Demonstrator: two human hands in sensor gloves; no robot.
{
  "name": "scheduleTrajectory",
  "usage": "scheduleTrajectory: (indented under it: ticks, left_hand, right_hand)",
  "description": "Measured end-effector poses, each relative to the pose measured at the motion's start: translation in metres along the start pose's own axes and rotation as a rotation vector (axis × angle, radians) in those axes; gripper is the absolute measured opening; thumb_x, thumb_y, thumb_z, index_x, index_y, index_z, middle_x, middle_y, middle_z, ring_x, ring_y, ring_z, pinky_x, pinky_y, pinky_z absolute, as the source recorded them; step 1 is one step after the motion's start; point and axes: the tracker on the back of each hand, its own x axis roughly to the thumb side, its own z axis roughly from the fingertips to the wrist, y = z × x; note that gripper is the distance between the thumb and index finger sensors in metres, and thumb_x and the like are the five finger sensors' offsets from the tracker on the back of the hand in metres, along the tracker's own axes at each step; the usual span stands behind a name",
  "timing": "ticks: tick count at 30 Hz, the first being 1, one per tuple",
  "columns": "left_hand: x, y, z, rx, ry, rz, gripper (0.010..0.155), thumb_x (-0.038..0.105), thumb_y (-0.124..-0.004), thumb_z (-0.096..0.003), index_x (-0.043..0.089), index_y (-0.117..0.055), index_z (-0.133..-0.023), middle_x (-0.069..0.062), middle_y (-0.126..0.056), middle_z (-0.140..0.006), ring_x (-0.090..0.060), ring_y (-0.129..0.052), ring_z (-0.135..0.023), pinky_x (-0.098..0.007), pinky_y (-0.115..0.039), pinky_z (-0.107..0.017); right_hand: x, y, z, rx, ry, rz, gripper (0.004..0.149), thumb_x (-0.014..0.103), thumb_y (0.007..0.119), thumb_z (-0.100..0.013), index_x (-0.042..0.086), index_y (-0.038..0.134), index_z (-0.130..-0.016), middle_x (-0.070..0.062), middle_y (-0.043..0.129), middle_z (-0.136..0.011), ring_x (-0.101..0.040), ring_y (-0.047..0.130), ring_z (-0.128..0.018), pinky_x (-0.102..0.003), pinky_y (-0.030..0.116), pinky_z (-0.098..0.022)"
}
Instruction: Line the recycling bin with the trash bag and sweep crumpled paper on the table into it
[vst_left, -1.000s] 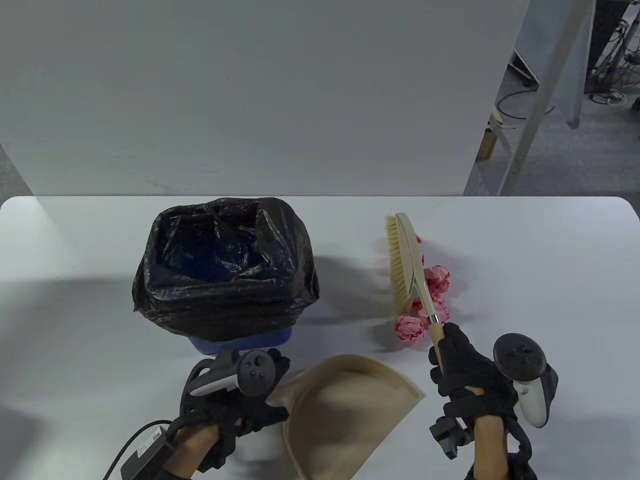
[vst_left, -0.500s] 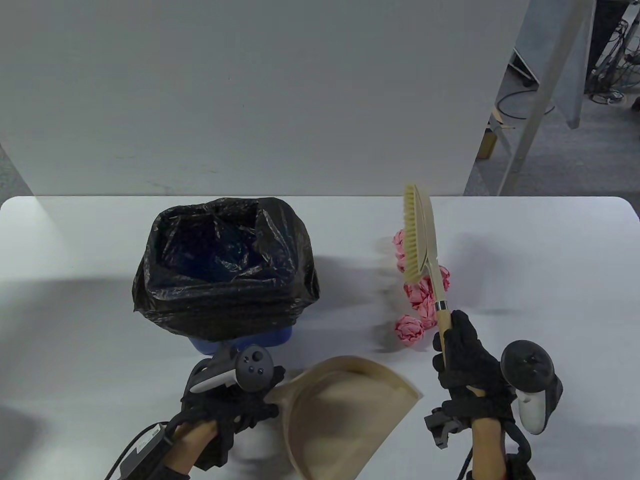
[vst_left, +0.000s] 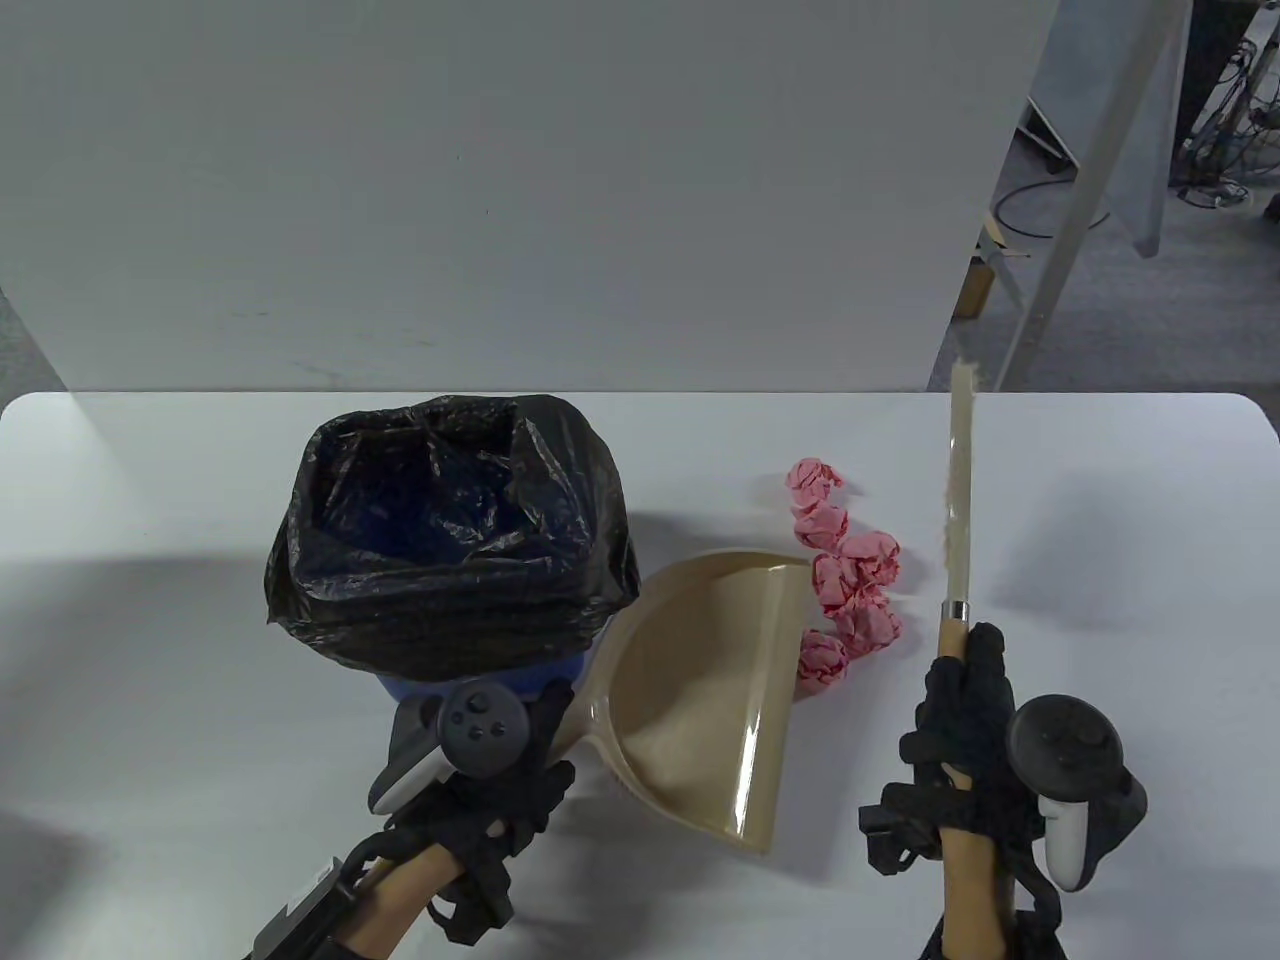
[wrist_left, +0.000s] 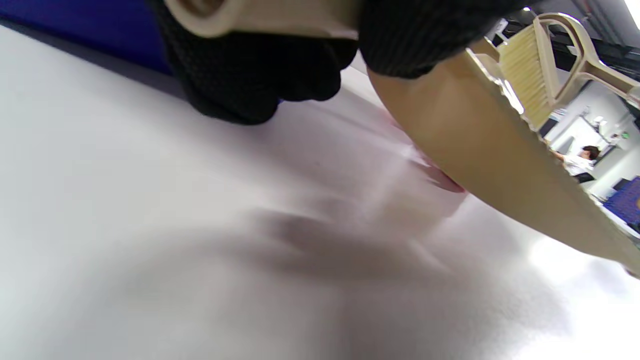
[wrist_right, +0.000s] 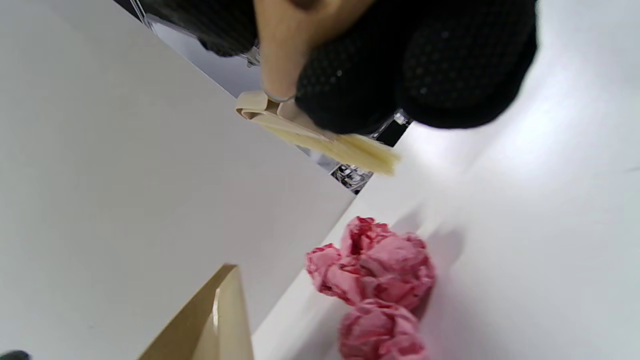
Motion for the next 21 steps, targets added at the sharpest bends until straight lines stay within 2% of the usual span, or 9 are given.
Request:
scheduleTrajectory:
  ticks: [4, 9, 15, 21]
  left_hand:
    - [0.02, -0.012, -0.006, 0.045, 0.126, -0.044, 0.078, 0.032, -0.075, -0.0588, 0.006, -0.028, -0.115, -0.017, -0.058, -0.108, -0.027, -0.09, -0.083, -0.041, -0.095, -0.055]
    - [0.043, -0.03, -0.02, -0.031, 0.265, -0.072, 0.079, 0.032, -0.074, -0.0598, 0.002, -0.026, -0.115, -0.021, -0.058, -0.107, -0.025, -0.092, -0.078, -0.037, -0.097, -0.051]
    - [0.068, -0.043, -0.042, -0.071, 0.332, -0.144, 0.079, 0.033, -0.071, -0.0606, 0.001, -0.023, -0.115, -0.022, -0.057, -0.107, -0.025, -0.092, -0.078, -0.035, -0.098, -0.05]
    - [0.079, -0.052, -0.061, -0.103, 0.366, -0.102, 0.08, 0.034, -0.069, -0.0614, 0.001, -0.018, -0.114, -0.022, -0.056, -0.107, -0.023, -0.092, -0.076, -0.032, -0.098, -0.048]
  right_hand:
    - [0.003, 0.004, 0.002, 0.025, 0.037, 0.102, 0.059, 0.03, 0.057, -0.064, -0.001, 0.041, -0.112, -0.027, 0.077, -0.091, -0.028, 0.092, -0.052, -0.047, 0.087, -0.038]
    - [0.004, 0.011, 0.005, 0.09, 0.103, 0.183, 0.059, 0.029, 0.056, -0.065, -0.002, 0.041, -0.112, -0.028, 0.076, -0.09, -0.028, 0.093, -0.052, -0.047, 0.088, -0.037]
    - [0.012, 0.018, 0.012, 0.181, 0.123, 0.271, 0.06, 0.027, 0.053, -0.064, -0.006, 0.038, -0.112, -0.03, 0.075, -0.09, -0.027, 0.093, -0.052, -0.046, 0.09, -0.037]
    - [0.023, 0.025, 0.028, 0.254, 0.097, 0.379, 0.06, 0.025, 0.051, -0.064, -0.009, 0.036, -0.11, -0.032, 0.074, -0.089, -0.026, 0.094, -0.051, -0.045, 0.092, -0.035]
